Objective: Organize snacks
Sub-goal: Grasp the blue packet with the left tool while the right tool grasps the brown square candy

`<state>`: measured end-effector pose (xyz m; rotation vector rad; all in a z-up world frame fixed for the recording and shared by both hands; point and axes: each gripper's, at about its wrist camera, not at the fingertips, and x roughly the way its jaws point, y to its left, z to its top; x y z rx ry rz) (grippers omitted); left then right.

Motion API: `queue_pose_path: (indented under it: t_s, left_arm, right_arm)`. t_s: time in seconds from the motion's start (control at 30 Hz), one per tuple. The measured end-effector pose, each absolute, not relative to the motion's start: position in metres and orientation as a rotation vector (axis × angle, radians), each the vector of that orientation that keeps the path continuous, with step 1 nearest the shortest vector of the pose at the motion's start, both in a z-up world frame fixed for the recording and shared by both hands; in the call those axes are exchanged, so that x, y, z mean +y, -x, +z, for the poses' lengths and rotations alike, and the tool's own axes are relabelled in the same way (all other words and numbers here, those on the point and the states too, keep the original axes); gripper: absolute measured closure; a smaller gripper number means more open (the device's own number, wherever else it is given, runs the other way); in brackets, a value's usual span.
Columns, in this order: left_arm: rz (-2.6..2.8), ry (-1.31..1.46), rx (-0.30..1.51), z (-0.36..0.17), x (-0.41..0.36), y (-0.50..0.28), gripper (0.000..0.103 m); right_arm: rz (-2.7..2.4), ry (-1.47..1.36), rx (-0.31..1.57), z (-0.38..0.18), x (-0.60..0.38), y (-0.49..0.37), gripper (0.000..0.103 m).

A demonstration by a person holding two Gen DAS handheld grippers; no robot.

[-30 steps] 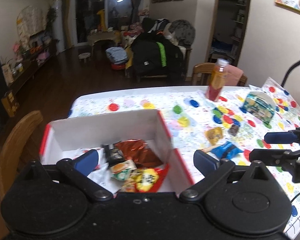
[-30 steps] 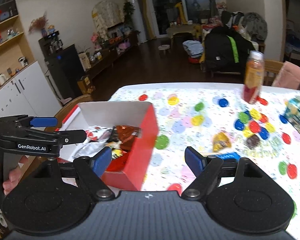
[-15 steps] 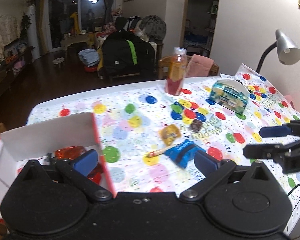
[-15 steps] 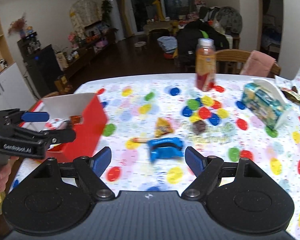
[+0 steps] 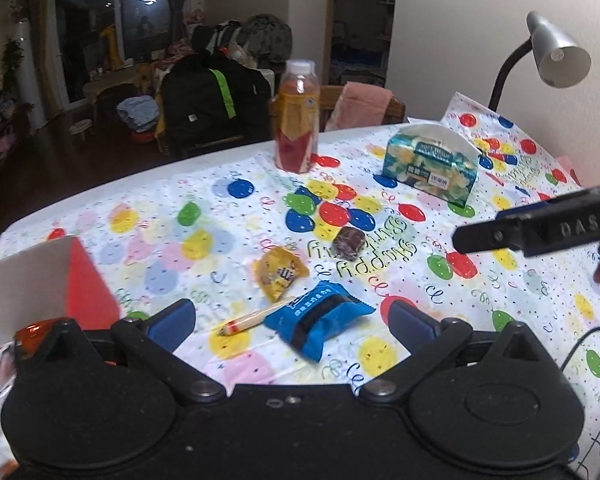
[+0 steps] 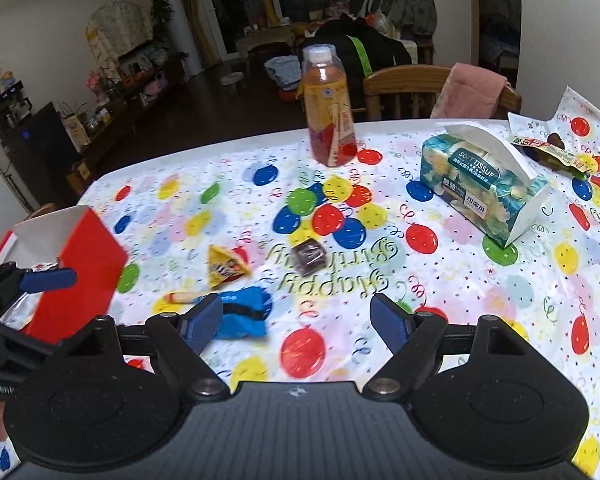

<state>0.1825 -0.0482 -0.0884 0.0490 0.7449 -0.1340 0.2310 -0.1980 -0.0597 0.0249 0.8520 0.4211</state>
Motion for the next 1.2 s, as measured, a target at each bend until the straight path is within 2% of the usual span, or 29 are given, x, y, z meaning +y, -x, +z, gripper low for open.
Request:
queue_pose_path:
  t_s: [0.33,0.67,0.73,0.87,0.93,1.2]
  left_arm:
    - [-0.202,-0.105,0.779,-0.116,-0.057,-0.222,0.002]
    - [-0.284,-0.197,0.83,-0.145,-0.074,-0.257,0.007]
    - [-0.294,-0.222,0.823,-0.148,-0.078,-0.261,0.01]
    - [-0.349,-0.248,0.844,-0.156,-0.083,-0.268,0.015]
    - [-0.368,-0.263,0.862,-0.161,-0.086,-0.27,0.019]
    - [-0.396,-0.304,0.883,-0.172,-0.092,-0.27,0.028]
  right_arm:
    - [0.422,0.003,0.92,-0.097,-0.183,-0.29,0.022]
    - [0.465,0.066,0.959,-0.13,-0.159,-0.328,0.023]
    - [0.474,0.085,0.965,-0.135,-0.154,-0.336,0.031]
    - [0.495,0.096,0.978,-0.144,-0.147,-0.35,0.031]
    - [0.504,0.107,0.982,-0.148,-0.144,-0.355,0.038]
    - [0.522,0.119,1.001,-0.161,-0.137,-0.364,0.051]
